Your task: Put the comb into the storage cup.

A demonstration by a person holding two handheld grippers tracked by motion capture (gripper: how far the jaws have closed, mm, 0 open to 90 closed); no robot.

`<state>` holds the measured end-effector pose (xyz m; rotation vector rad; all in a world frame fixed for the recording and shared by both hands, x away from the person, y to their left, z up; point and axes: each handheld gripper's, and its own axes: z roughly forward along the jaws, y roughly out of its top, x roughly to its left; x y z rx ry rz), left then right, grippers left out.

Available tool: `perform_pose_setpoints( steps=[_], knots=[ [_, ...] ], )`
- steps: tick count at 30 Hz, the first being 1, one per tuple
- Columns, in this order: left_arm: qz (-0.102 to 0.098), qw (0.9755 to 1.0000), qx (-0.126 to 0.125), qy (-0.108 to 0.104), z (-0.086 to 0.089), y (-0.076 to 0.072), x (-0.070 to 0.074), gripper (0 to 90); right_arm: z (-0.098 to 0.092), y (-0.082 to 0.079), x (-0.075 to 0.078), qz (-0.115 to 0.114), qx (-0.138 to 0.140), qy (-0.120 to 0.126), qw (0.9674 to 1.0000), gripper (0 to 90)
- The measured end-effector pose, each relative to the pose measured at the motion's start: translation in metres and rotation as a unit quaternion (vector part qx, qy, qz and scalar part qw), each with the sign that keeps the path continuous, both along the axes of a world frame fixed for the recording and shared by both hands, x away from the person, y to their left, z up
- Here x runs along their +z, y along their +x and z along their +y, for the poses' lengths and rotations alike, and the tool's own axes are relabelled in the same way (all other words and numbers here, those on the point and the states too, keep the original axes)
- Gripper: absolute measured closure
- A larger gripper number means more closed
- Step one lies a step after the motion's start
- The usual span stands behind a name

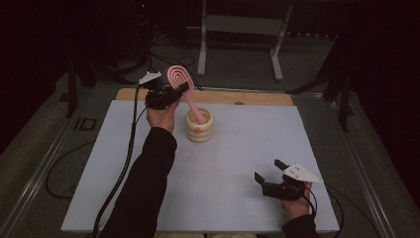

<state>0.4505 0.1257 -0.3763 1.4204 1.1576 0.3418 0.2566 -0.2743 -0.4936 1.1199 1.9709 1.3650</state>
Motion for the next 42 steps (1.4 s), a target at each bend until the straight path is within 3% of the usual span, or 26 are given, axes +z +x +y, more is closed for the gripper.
perform_pose_setpoints(
  steps=[42],
  knots=[
    [0.008,0.9998,-0.013,0.013,-0.019,0.003,-0.017,64.3,0.0,0.0,0.0,0.0,0.001,0.003,1.0,9.1]
  ],
)
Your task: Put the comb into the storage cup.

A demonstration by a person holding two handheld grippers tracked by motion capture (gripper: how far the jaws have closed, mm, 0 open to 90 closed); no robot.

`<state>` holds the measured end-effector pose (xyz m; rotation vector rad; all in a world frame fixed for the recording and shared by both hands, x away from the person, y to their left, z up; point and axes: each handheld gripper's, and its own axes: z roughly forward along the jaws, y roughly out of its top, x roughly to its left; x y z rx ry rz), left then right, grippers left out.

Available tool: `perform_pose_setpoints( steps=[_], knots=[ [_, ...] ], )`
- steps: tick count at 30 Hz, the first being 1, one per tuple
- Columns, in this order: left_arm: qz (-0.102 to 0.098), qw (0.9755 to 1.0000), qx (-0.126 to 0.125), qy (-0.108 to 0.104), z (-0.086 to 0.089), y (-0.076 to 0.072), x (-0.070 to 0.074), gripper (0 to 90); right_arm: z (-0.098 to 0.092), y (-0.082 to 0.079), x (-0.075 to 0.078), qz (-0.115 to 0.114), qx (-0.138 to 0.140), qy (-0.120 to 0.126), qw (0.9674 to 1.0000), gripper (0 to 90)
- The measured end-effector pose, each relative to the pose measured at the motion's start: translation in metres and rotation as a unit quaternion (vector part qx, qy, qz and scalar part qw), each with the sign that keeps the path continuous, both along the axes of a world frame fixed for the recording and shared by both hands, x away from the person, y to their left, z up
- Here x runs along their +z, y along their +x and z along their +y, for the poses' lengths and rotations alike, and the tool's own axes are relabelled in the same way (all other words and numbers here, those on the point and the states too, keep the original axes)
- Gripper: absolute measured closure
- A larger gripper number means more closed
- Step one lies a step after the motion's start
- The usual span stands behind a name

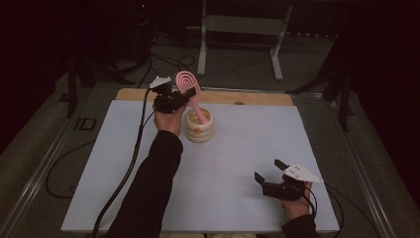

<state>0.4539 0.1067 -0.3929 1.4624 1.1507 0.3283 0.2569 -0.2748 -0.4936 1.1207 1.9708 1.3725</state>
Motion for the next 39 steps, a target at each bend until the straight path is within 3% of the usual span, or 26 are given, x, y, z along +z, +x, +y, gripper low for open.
perform_pose_setpoints(
  steps=[18,39],
  knots=[
    [-0.002,1.0,0.0,-0.001,-0.0025,-0.0003,-0.0024,64.3,0.0002,-0.0001,-0.0001,0.001,0.0,0.0,1.0,9.1],
    [-0.004,0.9998,0.003,0.021,-0.0049,-0.0007,-0.0064,64.3,0.0002,-0.0001,0.0,0.001,-0.001,0.0,1.0,9.1]
  ],
)
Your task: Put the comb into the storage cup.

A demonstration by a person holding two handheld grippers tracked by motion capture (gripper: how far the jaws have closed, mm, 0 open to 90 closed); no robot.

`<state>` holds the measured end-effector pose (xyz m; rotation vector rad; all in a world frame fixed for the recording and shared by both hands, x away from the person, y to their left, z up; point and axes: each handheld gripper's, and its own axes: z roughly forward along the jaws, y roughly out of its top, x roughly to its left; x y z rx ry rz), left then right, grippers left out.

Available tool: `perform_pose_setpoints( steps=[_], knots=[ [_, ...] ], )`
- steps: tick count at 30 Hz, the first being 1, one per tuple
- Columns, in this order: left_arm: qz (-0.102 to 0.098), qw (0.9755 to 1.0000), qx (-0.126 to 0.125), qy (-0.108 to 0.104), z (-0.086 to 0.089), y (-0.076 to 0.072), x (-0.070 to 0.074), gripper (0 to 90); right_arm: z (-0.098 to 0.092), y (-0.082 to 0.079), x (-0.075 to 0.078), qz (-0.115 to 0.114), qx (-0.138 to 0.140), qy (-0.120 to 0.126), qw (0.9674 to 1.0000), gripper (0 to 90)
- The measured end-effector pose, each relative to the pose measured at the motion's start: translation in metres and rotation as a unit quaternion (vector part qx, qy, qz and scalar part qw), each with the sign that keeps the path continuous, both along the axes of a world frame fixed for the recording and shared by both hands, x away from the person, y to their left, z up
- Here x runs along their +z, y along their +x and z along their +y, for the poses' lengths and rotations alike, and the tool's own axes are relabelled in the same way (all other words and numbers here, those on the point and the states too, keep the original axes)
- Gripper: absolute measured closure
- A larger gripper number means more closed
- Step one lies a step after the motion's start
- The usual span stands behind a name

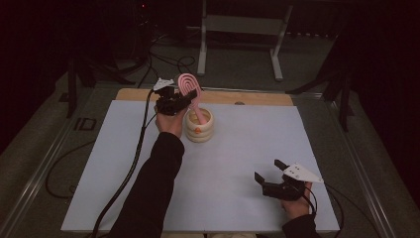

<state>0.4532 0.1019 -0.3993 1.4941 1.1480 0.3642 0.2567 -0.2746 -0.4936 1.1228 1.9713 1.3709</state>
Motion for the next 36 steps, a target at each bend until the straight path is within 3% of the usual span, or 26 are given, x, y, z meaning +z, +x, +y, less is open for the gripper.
perform_pose_setpoints(
  steps=[36],
  knots=[
    [0.012,0.9999,-0.001,0.003,-0.008,-0.001,-0.014,64.2,0.0,0.0,0.0,0.001,0.001,0.0,1.0,9.1]
  ],
)
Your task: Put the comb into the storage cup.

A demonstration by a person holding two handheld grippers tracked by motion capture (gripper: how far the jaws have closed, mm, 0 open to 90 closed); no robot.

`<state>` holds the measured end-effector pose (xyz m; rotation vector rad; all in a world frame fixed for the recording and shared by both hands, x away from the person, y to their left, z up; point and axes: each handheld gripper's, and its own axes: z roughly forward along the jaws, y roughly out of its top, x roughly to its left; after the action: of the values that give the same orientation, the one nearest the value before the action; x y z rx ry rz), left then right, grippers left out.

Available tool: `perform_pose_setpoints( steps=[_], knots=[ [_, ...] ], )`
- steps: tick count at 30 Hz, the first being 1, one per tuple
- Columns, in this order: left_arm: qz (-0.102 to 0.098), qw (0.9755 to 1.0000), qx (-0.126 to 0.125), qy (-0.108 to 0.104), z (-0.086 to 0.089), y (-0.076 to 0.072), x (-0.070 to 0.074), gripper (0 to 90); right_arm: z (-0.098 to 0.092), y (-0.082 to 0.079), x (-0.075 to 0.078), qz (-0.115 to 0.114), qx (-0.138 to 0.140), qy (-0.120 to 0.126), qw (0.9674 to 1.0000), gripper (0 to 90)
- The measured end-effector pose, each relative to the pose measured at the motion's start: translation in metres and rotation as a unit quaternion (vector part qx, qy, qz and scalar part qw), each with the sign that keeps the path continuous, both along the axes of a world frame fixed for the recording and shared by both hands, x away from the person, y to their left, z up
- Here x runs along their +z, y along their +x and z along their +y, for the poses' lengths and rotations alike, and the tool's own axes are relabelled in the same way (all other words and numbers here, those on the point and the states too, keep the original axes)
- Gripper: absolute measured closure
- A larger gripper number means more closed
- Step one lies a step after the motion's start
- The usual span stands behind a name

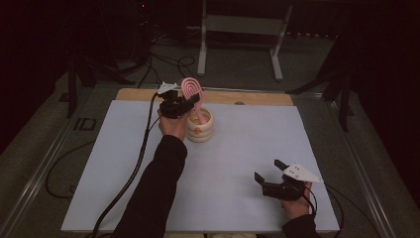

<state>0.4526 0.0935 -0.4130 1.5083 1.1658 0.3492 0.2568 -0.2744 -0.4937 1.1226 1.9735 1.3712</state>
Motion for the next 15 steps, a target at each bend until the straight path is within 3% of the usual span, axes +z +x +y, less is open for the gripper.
perform_pose_setpoints(
  steps=[15],
  knots=[
    [0.003,1.0,0.004,0.002,0.0007,-0.0002,-0.0046,64.2,-0.0001,0.0003,-0.0002,0.0,0.0,-0.002,1.0,9.1]
  ],
)
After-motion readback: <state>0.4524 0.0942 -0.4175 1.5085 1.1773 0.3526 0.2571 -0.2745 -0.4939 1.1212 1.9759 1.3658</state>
